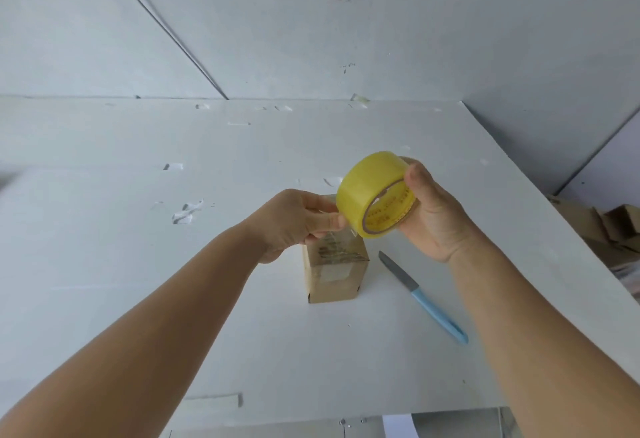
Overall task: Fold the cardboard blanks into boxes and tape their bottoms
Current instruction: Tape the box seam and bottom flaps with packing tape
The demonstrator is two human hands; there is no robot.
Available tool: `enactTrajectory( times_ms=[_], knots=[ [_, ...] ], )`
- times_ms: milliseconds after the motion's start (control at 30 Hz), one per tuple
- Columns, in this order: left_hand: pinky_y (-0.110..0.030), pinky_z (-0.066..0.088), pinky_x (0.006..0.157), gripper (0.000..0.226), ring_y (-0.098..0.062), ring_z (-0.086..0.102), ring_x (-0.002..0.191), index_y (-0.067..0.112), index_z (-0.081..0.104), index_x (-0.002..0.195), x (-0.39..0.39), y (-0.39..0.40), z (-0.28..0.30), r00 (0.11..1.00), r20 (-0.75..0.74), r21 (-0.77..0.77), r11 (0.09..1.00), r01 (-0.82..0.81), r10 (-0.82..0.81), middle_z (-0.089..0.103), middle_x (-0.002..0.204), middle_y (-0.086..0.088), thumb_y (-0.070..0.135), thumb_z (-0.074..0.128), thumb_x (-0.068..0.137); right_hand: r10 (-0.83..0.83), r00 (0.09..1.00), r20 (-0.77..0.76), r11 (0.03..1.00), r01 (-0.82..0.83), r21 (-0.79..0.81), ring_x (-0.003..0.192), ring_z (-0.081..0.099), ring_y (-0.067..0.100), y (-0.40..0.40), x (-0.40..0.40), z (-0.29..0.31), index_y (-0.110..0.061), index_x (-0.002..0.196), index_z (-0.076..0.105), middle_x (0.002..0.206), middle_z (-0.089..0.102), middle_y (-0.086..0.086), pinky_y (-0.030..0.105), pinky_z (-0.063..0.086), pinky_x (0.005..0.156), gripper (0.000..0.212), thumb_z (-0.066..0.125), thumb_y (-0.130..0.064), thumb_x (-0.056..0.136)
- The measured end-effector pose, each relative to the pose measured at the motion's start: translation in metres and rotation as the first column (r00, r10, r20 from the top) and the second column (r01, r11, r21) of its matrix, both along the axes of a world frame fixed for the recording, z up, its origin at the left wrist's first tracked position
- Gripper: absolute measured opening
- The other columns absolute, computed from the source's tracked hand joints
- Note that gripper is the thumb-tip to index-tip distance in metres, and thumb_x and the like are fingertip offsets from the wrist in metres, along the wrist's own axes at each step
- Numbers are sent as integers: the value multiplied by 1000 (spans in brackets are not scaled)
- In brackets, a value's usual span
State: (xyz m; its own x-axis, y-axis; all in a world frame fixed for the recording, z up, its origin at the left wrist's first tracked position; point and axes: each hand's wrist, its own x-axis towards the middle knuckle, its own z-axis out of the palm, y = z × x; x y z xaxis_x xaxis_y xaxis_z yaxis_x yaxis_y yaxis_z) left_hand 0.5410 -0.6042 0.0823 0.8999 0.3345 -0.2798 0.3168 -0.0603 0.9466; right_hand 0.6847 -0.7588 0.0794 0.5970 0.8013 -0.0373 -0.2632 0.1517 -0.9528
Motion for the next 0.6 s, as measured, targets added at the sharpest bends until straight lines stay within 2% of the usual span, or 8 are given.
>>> enactTrajectory(
  times_ms=[100,167,267,400,467,533,600],
  knots=[
    [-19,42,59,17,-5,47,56,9,72,96,0,-3,6,997,-77,15,1000,-2,3,56,68,4,16,74,81,32,999,26,996,-34,82,100,52,25,-5,-1,5,-26,100,58,98,60,3,43,44,81,76,90,-56,39],
    [-20,42,58,8,-6,47,56,14,68,86,-1,-4,10,993,-119,36,999,9,-4,55,63,6,18,74,81,54,998,42,993,-59,105,94,50,23,-7,-3,8,-26,99,58,94,56,3,40,44,76,73,91,-55,40],
    [-21,41,58,11,-7,46,56,16,65,78,-5,-6,12,985,-175,48,999,17,-9,53,58,7,21,75,80,71,995,77,993,-77,84,92,50,21,-10,-6,10,-25,102,57,95,54,4,40,44,76,75,91,-54,41],
    [-21,39,67,9,-8,53,70,18,67,79,-11,-8,9,982,-184,77,997,-26,40,64,76,4,24,72,83,76,994,84,995,-80,51,80,50,13,-11,-11,9,-25,97,57,86,56,-4,32,43,69,76,89,-59,37],
    [-20,43,68,10,-9,58,72,17,67,77,-14,-8,6,983,-156,17,996,-91,93,65,74,4,23,70,84,45,994,95,998,-49,47,74,48,11,-8,-13,8,-24,94,57,76,53,-7,27,41,67,75,85,-66,38],
    [-20,52,65,11,-12,61,69,13,66,76,-16,-9,4,982,-121,-107,981,-159,146,61,68,2,16,69,86,-1,995,100,999,-2,33,68,46,9,-6,-14,10,-22,93,56,67,48,-8,24,41,64,71,74,-75,49],
    [-21,56,66,8,-13,62,67,7,67,80,-18,-11,3,977,-105,-157,967,-201,186,60,67,-1,13,68,86,-49,994,102,999,49,-2,65,46,10,-5,-14,11,-21,91,57,64,47,-8,25,39,63,51,56,-69,75]
  ],
)
